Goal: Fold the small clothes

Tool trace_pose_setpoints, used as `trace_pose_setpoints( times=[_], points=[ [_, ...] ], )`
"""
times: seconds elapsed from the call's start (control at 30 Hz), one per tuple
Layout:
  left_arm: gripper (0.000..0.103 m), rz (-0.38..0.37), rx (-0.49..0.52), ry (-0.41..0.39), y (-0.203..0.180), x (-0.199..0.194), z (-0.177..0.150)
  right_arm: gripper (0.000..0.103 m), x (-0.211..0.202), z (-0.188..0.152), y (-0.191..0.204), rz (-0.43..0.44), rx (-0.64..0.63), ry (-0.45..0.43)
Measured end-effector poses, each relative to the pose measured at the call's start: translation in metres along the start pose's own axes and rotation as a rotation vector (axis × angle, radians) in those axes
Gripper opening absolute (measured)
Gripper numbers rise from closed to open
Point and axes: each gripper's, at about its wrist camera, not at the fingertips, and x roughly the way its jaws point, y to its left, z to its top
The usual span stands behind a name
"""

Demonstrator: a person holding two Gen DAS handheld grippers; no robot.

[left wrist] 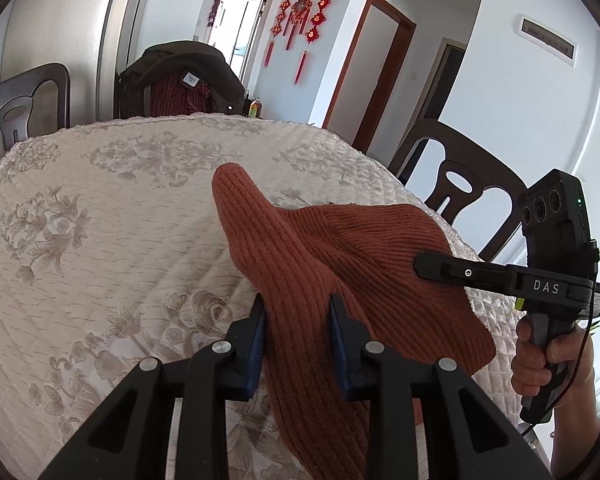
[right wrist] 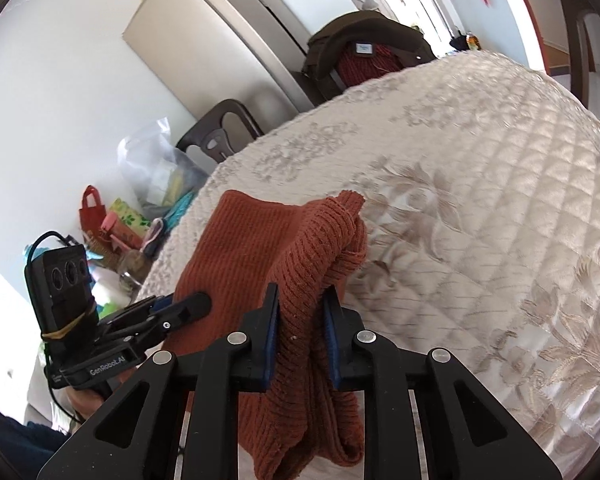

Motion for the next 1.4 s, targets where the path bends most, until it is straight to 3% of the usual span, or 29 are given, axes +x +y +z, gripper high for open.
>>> trace_pose_setpoints(
  times=[0.23,0.5,0.8,0.93,1.03,1.2,1.4],
  points=[
    [0.031,0.053,-0.032,-0.018,0.031,-0.015,0.001,0.02,0.024,0.009,0.022,0.052,-0.028,0.021],
    [0.031,0.133,-0.091,-0.012,0.089,-0.033,0.001,0.02,0.084,0.02,0.061,0.16,-0.053,0.085],
    [0.031,0.211,-0.135,0.005,0.166,-0.045,0.022,0.019,0.155,0.041,0.098,0.259,-0.046,0.135],
    [0.032,0.21,-0.203,0.021,0.206,-0.037,0.019,0.018,0.179,0.046,0.098,0.252,-0.036,0.132],
    [0.037,0.208,-0.266,0.04,0.223,-0.032,0.005,0.018,0.198,0.047,0.082,0.172,-0.005,0.15],
    [0.038,0.232,-0.281,-0.009,0.222,-0.051,-0.003,0.018,0.199,0.043,0.065,0.098,0.001,0.182],
    [0.037,0.26,-0.22,-0.063,0.196,-0.073,-0.009,0.018,0.171,0.044,0.096,0.086,-0.138,0.131]
  ],
)
